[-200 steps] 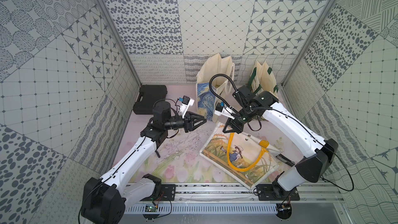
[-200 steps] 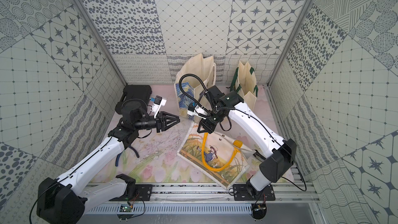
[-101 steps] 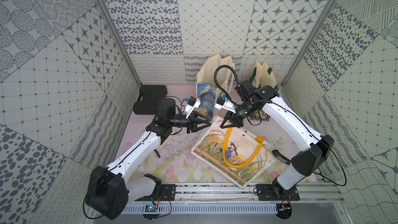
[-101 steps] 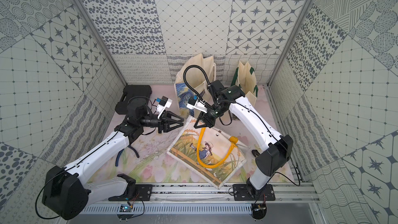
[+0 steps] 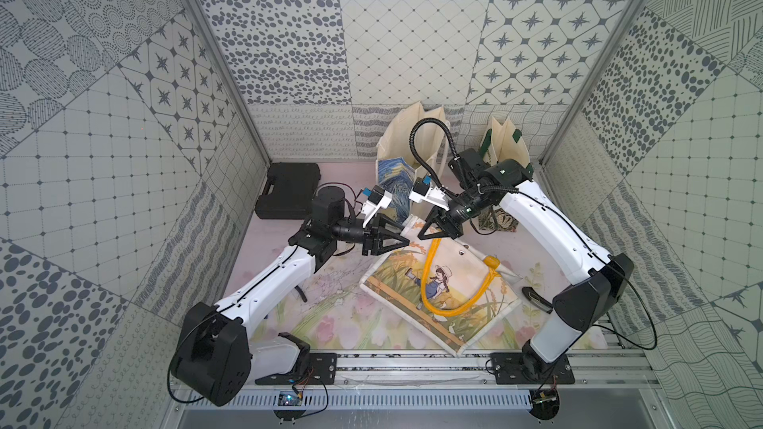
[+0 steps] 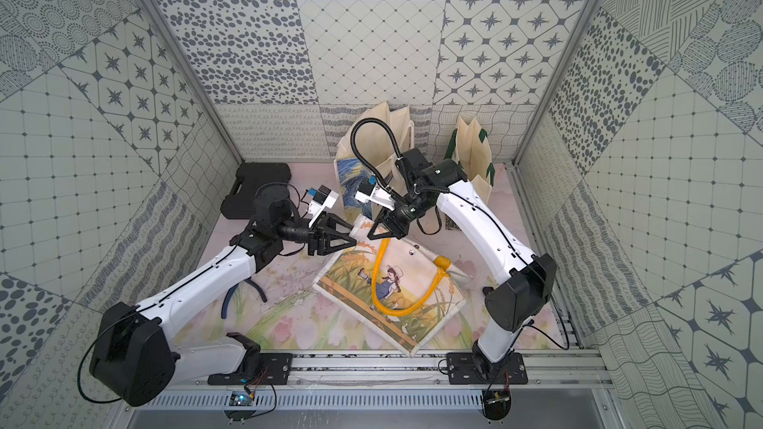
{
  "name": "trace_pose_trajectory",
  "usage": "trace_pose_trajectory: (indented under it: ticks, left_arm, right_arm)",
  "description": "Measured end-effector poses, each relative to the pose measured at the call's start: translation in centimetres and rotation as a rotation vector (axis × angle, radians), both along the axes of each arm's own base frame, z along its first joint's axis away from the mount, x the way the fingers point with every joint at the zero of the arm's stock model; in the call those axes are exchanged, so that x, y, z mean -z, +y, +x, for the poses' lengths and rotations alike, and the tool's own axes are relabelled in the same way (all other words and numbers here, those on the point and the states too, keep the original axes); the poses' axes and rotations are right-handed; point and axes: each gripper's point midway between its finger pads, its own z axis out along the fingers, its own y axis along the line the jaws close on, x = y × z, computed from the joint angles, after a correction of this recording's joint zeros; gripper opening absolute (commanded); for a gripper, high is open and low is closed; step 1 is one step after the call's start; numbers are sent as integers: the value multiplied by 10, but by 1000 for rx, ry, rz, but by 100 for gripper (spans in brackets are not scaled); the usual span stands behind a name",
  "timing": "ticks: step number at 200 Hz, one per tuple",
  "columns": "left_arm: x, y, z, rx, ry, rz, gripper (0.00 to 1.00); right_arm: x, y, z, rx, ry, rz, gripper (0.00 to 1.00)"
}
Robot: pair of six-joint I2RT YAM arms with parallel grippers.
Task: Put away the canvas bag
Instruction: Press the canvas bag.
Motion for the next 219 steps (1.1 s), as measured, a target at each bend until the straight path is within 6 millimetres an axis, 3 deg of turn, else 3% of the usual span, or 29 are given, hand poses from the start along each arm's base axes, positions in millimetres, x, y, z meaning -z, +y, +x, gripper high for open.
trace_pose_trajectory:
  ticks: [36,68,110,123,138,161,178,203,212,219]
  left_arm:
    - [3,-1,1,-14,-17,18,27]
    - [9,0,4,-51,-32,46,0]
    - [12,1,12,-100,-72,64,0]
    - [12,1,13,-109,-84,65,25]
    - [15,1,10,-102,-75,73,32]
    - [20,2,9,-107,-66,87,27]
    - [23,3,9,-112,-56,98,0]
    - [25,3,11,-125,-63,106,0]
    - [25,3,12,-127,-65,107,17]
    - [25,3,12,-128,-71,106,23]
  right_arm:
    - [-4,4,6,26,2,9,0]
    - [-6,4,11,72,28,7,0]
    - [-7,3,17,123,60,2,0]
    - [-8,3,18,132,64,3,0]
    - [-9,0,26,157,51,10,0]
    - [-11,-7,39,195,38,23,0]
    - [-13,-8,41,206,38,26,0]
    - [-16,-10,39,212,38,28,0]
    - [-17,-11,39,214,38,28,0]
    - [-17,-11,39,216,40,27,0]
